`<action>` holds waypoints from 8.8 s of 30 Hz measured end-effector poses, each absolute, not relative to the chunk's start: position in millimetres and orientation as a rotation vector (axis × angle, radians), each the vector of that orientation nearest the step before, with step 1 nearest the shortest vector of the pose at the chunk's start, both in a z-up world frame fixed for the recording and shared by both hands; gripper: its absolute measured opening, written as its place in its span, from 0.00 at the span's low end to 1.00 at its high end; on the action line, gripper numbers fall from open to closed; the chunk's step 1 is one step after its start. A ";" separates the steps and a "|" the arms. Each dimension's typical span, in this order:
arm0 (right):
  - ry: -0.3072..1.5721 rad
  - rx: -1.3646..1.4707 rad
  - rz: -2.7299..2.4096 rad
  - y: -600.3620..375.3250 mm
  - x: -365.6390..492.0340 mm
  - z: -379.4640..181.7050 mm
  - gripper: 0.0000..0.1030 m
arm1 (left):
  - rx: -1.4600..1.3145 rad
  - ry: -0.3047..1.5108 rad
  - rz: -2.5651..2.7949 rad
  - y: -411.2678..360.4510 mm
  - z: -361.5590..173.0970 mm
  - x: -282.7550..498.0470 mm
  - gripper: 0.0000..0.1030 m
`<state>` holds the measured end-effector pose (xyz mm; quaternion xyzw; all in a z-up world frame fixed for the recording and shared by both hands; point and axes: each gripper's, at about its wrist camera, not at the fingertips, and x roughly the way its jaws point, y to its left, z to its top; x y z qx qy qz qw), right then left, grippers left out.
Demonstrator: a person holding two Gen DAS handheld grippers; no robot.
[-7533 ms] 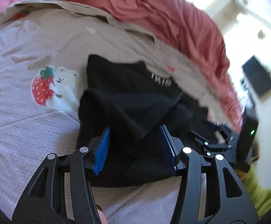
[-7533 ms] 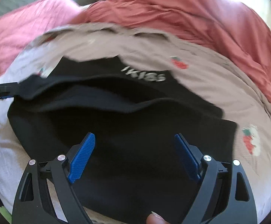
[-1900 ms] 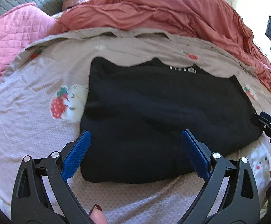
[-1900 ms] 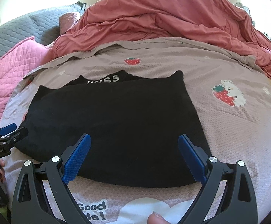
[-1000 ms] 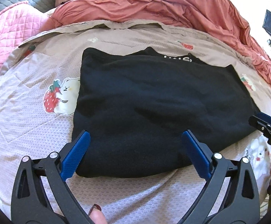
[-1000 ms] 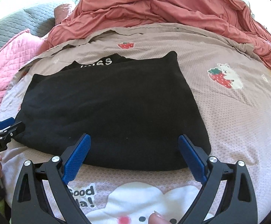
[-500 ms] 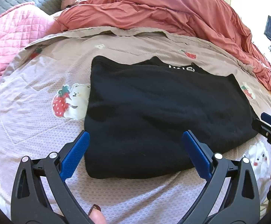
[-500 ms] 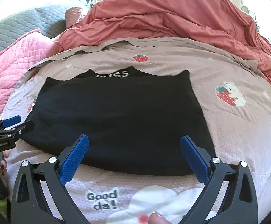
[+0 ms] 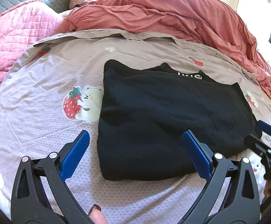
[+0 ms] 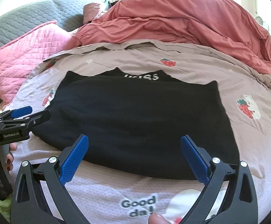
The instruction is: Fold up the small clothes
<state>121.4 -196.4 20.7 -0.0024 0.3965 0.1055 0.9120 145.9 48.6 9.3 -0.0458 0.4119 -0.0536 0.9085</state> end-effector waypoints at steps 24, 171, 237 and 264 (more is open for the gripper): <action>0.809 -0.161 0.385 -90.9 123.8 10.2 0.96 | -0.297 0.830 0.074 141.3 13.7 152.3 0.91; 0.702 0.571 0.253 -341.8 102.4 -18.0 0.07 | -0.183 0.839 -0.341 -155.5 45.6 219.6 0.50; 1.035 0.442 0.152 -356.4 239.9 -9.3 0.37 | -0.077 0.758 -0.496 -124.1 -15.1 166.1 0.57; 0.920 0.122 0.051 -344.8 240.2 -20.7 0.07 | -0.134 0.854 -0.530 -125.3 -28.2 173.5 0.63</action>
